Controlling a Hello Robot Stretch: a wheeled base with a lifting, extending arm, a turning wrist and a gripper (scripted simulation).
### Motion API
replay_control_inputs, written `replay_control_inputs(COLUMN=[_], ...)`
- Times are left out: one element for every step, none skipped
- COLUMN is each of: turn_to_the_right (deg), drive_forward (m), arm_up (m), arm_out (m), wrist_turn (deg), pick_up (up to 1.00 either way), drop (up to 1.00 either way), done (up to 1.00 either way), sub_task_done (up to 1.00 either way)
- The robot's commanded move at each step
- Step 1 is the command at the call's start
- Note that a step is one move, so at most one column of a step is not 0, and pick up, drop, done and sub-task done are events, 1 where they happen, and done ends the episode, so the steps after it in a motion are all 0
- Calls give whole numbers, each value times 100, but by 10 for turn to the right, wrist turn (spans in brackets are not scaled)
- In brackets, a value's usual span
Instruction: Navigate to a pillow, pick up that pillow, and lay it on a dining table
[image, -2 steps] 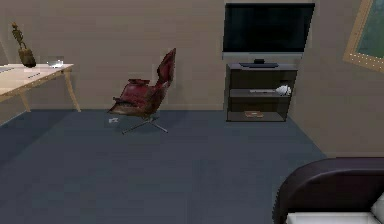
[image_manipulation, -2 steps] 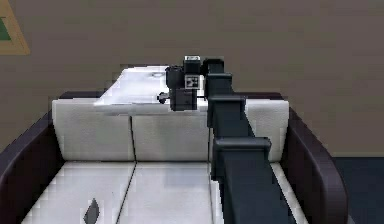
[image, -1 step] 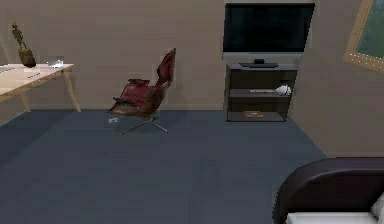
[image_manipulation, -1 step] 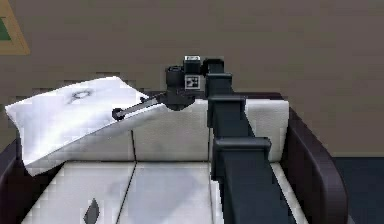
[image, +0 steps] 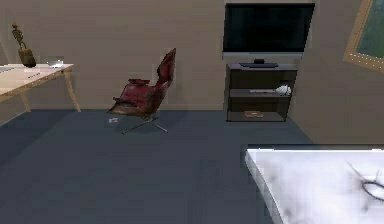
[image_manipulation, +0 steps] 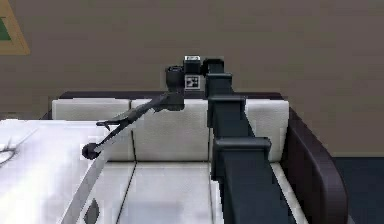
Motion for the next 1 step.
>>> replay_control_inputs(turn_to_the_right=[0], drive_forward=[0], arm_up=[0], arm_out=[0], wrist_turn=[-330], pick_up=[0], drop=[0], done=[0], sub_task_done=[0])
